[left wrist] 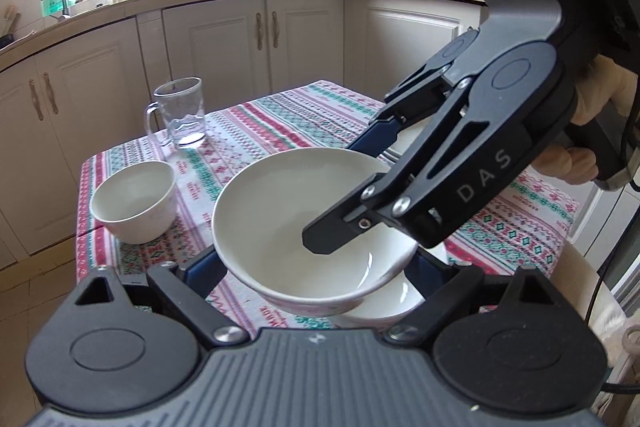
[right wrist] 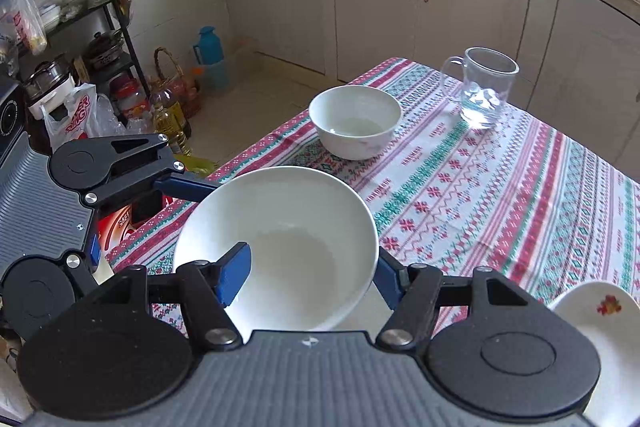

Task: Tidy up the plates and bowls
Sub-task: 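Grasp the white bowl's rim with the right tool and lift it toward another bowl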

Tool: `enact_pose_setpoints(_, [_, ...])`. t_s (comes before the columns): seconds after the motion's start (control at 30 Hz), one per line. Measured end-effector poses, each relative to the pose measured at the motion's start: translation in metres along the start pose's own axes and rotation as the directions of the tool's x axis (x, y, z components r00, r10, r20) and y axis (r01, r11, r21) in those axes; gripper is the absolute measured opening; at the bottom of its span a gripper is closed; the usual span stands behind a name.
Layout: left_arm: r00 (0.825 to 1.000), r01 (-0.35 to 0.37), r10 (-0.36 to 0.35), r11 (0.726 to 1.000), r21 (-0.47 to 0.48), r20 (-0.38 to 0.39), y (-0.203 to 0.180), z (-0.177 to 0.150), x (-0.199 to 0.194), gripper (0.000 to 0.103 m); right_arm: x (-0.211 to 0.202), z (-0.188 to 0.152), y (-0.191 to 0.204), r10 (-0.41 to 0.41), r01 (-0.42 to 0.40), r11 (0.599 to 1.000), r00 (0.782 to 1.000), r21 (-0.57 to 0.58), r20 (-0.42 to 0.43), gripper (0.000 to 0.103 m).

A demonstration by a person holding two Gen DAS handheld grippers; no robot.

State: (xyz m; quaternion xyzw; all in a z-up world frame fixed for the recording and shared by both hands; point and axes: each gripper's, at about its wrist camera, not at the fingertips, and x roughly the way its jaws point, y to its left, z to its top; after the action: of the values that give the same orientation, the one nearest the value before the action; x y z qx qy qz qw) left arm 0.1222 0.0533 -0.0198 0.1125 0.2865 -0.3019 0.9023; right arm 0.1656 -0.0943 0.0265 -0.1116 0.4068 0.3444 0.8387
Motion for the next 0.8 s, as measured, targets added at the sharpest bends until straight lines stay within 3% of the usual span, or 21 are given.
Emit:
enact_pose_setpoints(0.47, [0.998, 0.045, -0.045, 0.999, -0.003, -0.045, -0.021, -0.001, 0.021, 0.094, -0.007, -0.033, -0.020, -0.024, 0.024, 0.998, 1.000, 0.061, -0.011, 0.071])
enact_pose_setpoints(0.8, [0.996, 0.052, -0.052, 0.999, -0.006, -0.070, -0.021, -0.003, 0.026, 0.094, -0.003, -0.039, -0.023, -0.020, 0.022, 0.998, 1.000, 0.060, -0.020, 0.071])
